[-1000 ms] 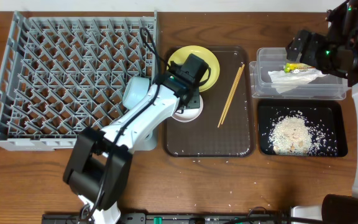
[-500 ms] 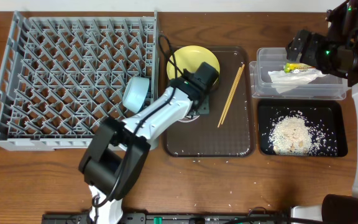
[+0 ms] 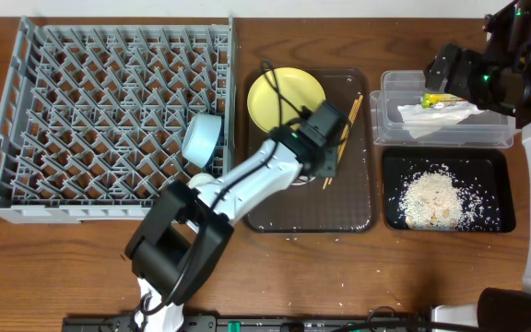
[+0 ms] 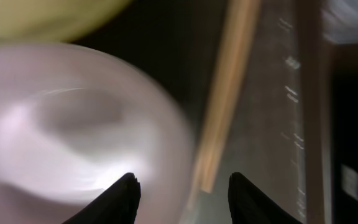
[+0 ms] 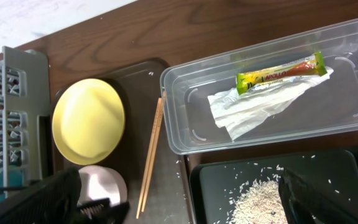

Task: Sort waste into correct bins and load items into the dishwasher
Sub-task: 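Lower the left gripper onto the pink bowl rim and grasp it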

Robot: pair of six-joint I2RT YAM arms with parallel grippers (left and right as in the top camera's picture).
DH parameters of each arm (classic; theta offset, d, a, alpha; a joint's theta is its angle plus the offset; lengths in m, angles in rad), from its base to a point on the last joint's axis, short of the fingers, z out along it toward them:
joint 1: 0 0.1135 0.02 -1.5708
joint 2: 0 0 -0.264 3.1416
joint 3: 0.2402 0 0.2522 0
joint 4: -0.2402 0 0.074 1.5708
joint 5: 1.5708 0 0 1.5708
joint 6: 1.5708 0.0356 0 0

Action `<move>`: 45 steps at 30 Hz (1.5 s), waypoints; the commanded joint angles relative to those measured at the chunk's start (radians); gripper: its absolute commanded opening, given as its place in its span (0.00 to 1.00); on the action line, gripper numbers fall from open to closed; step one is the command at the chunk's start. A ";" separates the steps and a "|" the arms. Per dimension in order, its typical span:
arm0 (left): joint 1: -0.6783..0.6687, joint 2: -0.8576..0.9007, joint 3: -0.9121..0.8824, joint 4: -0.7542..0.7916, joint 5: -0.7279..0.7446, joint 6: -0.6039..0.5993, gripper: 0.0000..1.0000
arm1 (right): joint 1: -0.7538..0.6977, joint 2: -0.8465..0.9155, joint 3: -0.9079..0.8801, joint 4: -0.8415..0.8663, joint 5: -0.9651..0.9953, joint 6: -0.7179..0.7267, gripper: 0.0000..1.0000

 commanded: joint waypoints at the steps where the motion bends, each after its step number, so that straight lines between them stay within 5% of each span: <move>1: -0.006 -0.005 0.012 -0.009 0.016 0.051 0.48 | -0.005 0.001 0.010 0.000 0.006 0.010 0.99; 7: 0.074 -0.080 0.048 -0.137 0.016 0.051 0.49 | -0.005 0.001 0.010 0.000 0.006 0.010 0.99; 15: 0.171 -0.170 0.047 -0.201 0.016 0.107 0.69 | -0.005 0.001 0.010 0.000 0.006 0.010 0.99; 38: 0.185 0.037 0.030 -0.156 -0.058 0.055 0.71 | -0.005 0.001 0.010 0.000 0.006 0.010 0.99; 45: 0.183 0.053 0.023 -0.117 0.047 -0.033 0.68 | -0.005 0.001 0.010 0.000 0.006 0.010 0.99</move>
